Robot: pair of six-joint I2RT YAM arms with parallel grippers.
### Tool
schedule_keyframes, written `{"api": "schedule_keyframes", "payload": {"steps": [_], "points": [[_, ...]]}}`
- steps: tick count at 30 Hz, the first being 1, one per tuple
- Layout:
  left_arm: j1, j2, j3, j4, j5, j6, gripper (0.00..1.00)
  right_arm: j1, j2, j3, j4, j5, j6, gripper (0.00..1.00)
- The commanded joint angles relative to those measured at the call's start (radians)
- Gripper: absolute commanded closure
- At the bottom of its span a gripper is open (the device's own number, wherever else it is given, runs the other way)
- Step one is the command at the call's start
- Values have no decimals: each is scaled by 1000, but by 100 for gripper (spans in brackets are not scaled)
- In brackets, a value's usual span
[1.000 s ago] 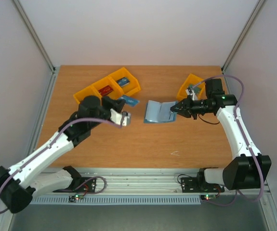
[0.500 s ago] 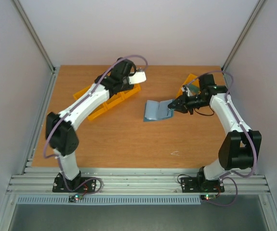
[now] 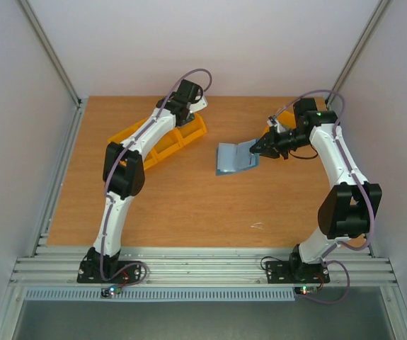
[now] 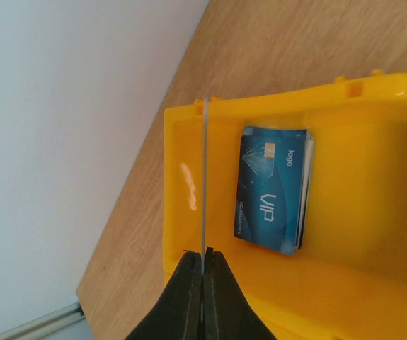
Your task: Take the credit cards out of the card holder
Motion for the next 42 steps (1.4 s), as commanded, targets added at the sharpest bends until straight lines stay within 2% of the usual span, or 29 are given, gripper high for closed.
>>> {"api": "schedule_keyframes", "payload": {"steps": [1, 4, 13, 25, 29, 37, 42], "points": [[22, 46, 74, -9, -22, -34, 100, -9, 19, 37, -53, -2, -47, 99], [22, 59, 76, -27, 23, -53, 100, -10, 34, 40, -53, -9, -47, 99], [31, 142, 119, 34, 42, -42, 100, -10, 67, 62, -56, -32, -48, 99], [35, 210, 114, 85, -23, 19, 100, -10, 69, 63, -61, -33, -53, 99], [37, 216, 105, 72, -39, 46, 100, -10, 69, 68, -66, -32, -57, 99], [60, 170, 83, -24, 54, -5, 100, -9, 71, 80, -74, -31, -64, 99], [61, 177, 83, -51, 59, 0, 100, -9, 71, 82, -75, -33, -67, 99]]}}
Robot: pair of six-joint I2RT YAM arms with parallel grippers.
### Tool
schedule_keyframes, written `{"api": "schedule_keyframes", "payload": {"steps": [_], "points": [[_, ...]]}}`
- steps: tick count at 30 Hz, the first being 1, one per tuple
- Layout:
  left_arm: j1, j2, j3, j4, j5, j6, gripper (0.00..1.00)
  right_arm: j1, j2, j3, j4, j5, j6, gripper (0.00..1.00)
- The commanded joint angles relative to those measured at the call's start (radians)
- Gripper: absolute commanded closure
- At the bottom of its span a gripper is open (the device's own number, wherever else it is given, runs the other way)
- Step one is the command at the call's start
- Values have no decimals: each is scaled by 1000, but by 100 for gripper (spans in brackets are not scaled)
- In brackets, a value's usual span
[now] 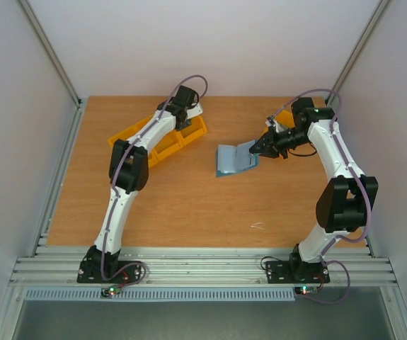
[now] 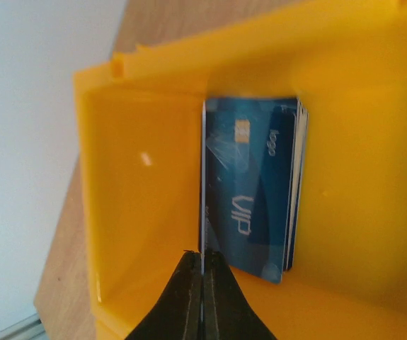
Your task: Take the credit cards out of the card holder
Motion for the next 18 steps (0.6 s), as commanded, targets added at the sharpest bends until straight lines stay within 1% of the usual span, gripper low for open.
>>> {"api": "schedule_keyframes", "payload": {"steps": [1, 4, 9, 16, 18], "points": [[12, 6, -6, -64, 40, -8, 100, -6, 7, 31, -10, -31, -20, 99], [12, 17, 1, -54, 21, 10, 100, -7, 8, 31, -10, -33, -20, 99], [12, 63, 57, -32, -8, 45, 100, -7, 12, 33, -8, -36, -19, 99], [9, 77, 48, -13, -18, 70, 100, -7, 12, 38, -13, -34, -20, 99], [8, 82, 46, -5, -24, 75, 97, -7, 11, 41, -14, -34, -22, 99]]}}
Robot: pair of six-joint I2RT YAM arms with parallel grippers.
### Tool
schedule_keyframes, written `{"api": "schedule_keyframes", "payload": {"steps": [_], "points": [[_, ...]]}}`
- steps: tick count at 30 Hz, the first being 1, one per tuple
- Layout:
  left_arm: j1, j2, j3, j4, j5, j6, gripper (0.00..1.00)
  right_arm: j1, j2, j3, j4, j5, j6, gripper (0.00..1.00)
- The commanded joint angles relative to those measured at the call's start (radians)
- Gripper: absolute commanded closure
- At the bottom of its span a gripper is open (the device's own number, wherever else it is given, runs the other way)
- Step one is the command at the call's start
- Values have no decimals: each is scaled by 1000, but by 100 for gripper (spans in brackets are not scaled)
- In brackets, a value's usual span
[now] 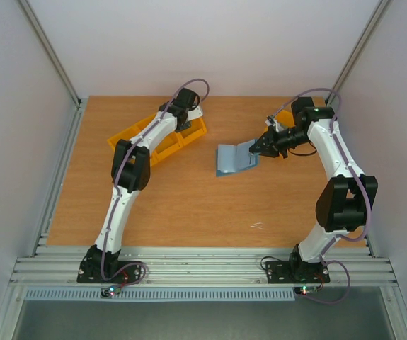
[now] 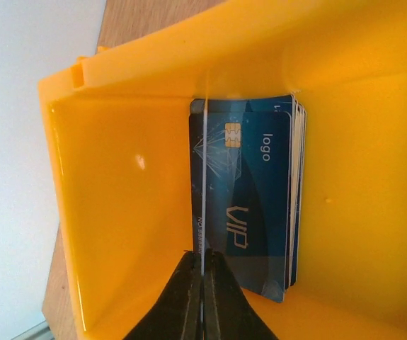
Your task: Take the credit cards out of the card holder
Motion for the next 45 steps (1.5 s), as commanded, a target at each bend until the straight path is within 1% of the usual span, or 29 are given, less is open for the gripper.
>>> {"api": "schedule_keyframes", "payload": {"steps": [1, 3, 6, 8, 15, 18, 20, 23, 27, 30, 32, 36, 38, 40, 43, 45], "points": [[1, 38, 18, 17, -21, 25, 96, -6, 3, 35, -12, -34, -18, 99], [-1, 34, 17, 14, -15, 26, 89, -6, 2, 36, -14, -33, -20, 99], [0, 18, 6, 13, 6, 22, 69, -7, 1, 40, -17, -31, -21, 99], [0, 5, 5, 19, 19, 10, 62, -7, 3, 44, -18, -31, -23, 99], [0, -52, -7, 18, 55, -16, 56, -7, 7, 56, -26, -28, -25, 99], [-2, -100, -64, 26, 100, -23, 51, -7, 7, 60, -28, -28, -25, 99], [-3, -113, -87, 43, 102, -14, 47, -7, 8, 64, -31, -28, -26, 99], [-3, -101, -64, 34, 87, -10, 41, -7, 6, 70, -35, -28, -25, 99], [-3, -125, -18, 4, 120, -47, 39, -6, -3, 81, -45, -20, -28, 99], [-3, -197, -11, -39, 219, -111, 36, -7, -17, 91, -52, -20, -33, 99], [-3, -263, -12, -87, 327, -160, 33, -6, -32, 97, -50, -24, -35, 99], [-5, -384, 33, -254, 609, -228, 32, -7, -71, 99, -33, -19, -35, 99], [-5, -450, 40, -320, 714, -278, 31, 6, -99, 97, -12, -15, -37, 99], [-5, -524, 33, -358, 783, -323, 29, 25, -135, 90, 16, -10, -35, 99], [-5, -654, -25, -381, 882, -413, 23, 65, -210, 62, 75, -5, -24, 99], [-5, -769, -109, -375, 959, -490, 14, 93, -259, 35, 130, 1, -12, 99]]}}
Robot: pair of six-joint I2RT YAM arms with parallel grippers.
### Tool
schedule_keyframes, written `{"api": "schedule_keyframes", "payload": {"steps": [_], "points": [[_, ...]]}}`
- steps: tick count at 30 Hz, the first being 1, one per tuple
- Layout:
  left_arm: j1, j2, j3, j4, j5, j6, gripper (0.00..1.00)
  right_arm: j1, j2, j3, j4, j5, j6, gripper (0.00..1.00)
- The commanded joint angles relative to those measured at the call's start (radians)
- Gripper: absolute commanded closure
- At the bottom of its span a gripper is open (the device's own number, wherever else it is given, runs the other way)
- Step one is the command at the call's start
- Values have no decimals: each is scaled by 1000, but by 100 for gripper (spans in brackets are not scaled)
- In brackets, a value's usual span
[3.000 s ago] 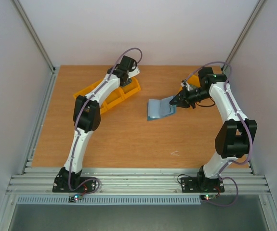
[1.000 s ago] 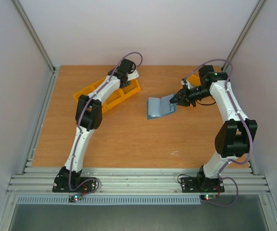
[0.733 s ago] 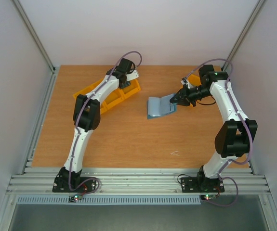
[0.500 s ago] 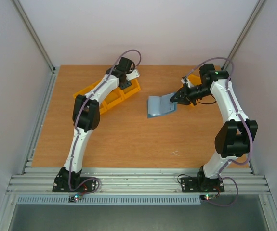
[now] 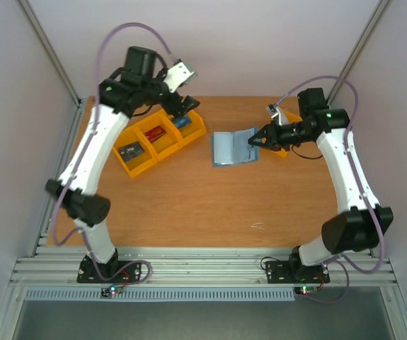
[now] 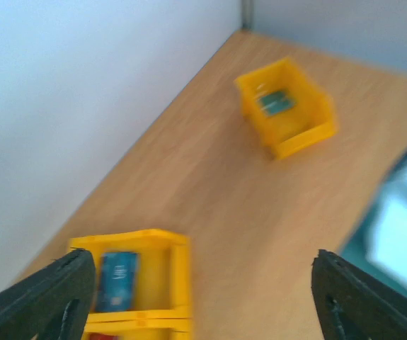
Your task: Take the credit cards out of the card holder
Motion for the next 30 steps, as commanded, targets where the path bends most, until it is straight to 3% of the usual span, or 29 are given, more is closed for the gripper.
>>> {"api": "schedule_keyframes", "payload": {"steps": [1, 3, 8, 14, 20, 28, 30], "points": [[1, -199, -150, -69, 273, -210, 9, 69, -132, -41, 129, -4, 11, 99], [1, -303, -273, -35, 363, -303, 1, 116, -179, -67, 191, 21, 15, 99], [-10, -540, -605, 153, 439, -580, 1, 234, -289, -133, 339, 49, 38, 99], [-41, -688, -783, 167, 460, -571, 1, 340, -378, -177, 440, 97, 81, 99], [-53, -834, -965, 340, 499, -609, 0, 499, -431, -217, 538, 190, 144, 99], [-55, -981, -1246, 724, 623, -766, 1, 556, -509, -265, 594, 124, 211, 99], [-58, -1012, -1310, 895, 676, -831, 8, 559, -528, -291, 622, 100, 233, 99]]}}
